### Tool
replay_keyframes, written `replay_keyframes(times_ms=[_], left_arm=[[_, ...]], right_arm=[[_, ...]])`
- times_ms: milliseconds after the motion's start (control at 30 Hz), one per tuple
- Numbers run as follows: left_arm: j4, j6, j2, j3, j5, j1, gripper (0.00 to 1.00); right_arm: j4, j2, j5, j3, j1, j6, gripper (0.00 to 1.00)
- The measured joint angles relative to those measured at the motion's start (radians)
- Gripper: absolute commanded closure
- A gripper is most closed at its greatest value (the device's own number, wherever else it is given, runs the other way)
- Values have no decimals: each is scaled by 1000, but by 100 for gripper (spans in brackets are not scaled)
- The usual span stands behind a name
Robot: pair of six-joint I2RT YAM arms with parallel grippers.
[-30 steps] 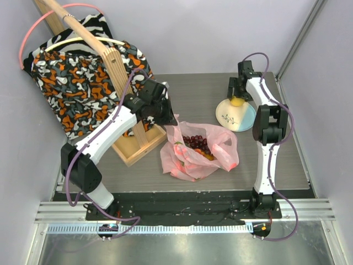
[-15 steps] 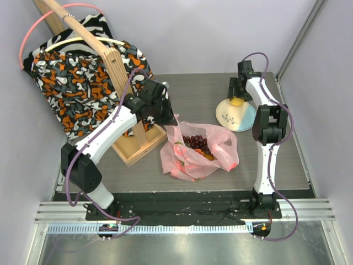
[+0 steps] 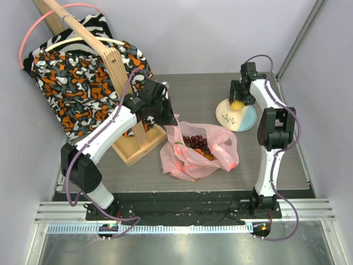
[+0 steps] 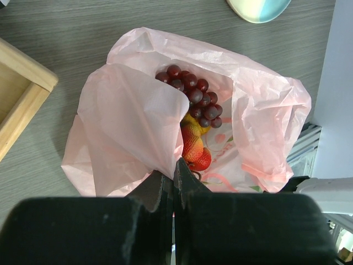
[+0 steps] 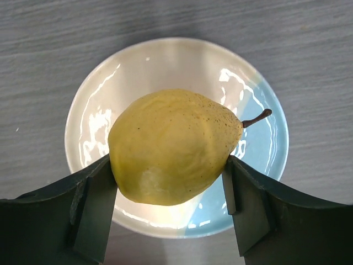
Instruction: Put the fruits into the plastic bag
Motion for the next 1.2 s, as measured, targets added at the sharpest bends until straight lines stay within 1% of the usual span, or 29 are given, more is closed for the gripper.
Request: replay_keyframes(times_ms=[300, 467, 600, 700, 900, 1033, 1200], left_arm=[[2, 0, 0, 0, 18, 0, 100], [10, 0, 0, 0, 32, 0, 100], [18, 1, 0, 0, 43, 0, 100], [20, 4, 0, 0, 43, 0, 100], [21, 7, -2, -5, 43, 0, 100], [23, 7, -9, -21, 43, 1, 100], [26, 7, -21, -42, 43, 3, 100]], right_arm=[[-3, -223, -76, -148, 0, 20, 66], [11, -368, -162, -232, 6, 46, 67], [24, -472, -238, -284, 38, 67, 67], [30, -535, -285, -322, 89, 75, 67], [50, -642, -375, -417, 275, 75, 67], [71, -673, -425, -486, 388, 71, 68], [88, -675, -417, -577, 494, 60, 68]])
